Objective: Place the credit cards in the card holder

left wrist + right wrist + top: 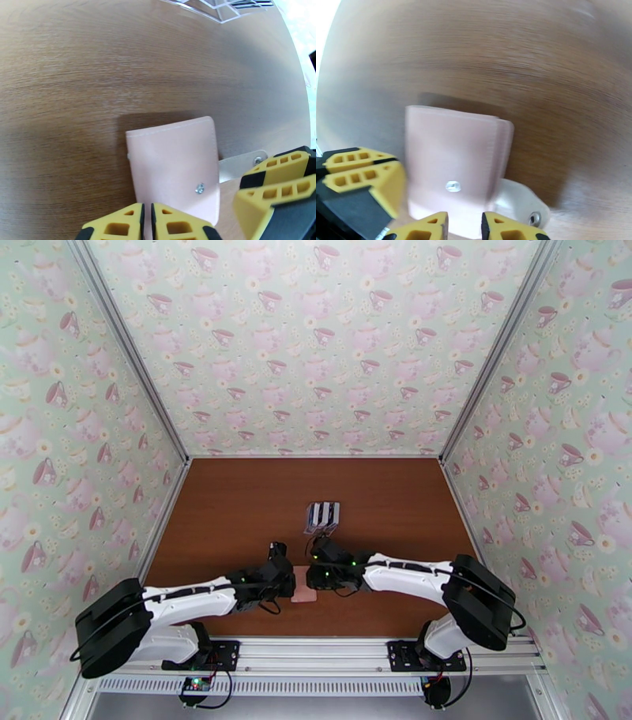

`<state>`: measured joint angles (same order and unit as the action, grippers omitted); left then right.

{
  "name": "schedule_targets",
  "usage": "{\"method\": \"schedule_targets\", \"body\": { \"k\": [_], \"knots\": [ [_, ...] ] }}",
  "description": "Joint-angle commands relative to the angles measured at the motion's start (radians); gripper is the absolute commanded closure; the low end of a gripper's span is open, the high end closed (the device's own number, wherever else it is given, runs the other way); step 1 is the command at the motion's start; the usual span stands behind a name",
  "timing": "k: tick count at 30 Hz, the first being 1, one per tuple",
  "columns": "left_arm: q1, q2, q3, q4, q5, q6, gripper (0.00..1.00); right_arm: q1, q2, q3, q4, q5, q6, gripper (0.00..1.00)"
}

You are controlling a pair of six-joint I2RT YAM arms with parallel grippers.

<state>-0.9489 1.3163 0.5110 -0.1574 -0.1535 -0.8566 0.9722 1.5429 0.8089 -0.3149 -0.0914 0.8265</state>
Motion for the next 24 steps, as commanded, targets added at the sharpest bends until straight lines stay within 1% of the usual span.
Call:
{"method": "schedule_targets", "body": {
  "k": [1, 11, 16, 24],
  "knots": [
    [0.01, 0.035, 0.003, -0.027, 0.014, -0.005, 0.87, -0.013, -0.009, -0.019, 0.038, -0.03, 0.011, 0.7],
    [0.018, 0.069, 0.005, -0.033, 0.017, -0.011, 0.88, -0.026, 0.014, -0.046, 0.123, -0.088, 0.015, 0.68],
    [0.021, 0.069, 0.001, -0.036, 0.017, -0.01, 0.88, -0.037, 0.013, -0.057, 0.117, -0.07, 0.022, 0.67],
    [0.022, 0.083, 0.0, -0.026, 0.025, -0.007, 0.88, -0.041, 0.032, -0.061, 0.129, -0.082, 0.02, 0.66]
  ]
}}
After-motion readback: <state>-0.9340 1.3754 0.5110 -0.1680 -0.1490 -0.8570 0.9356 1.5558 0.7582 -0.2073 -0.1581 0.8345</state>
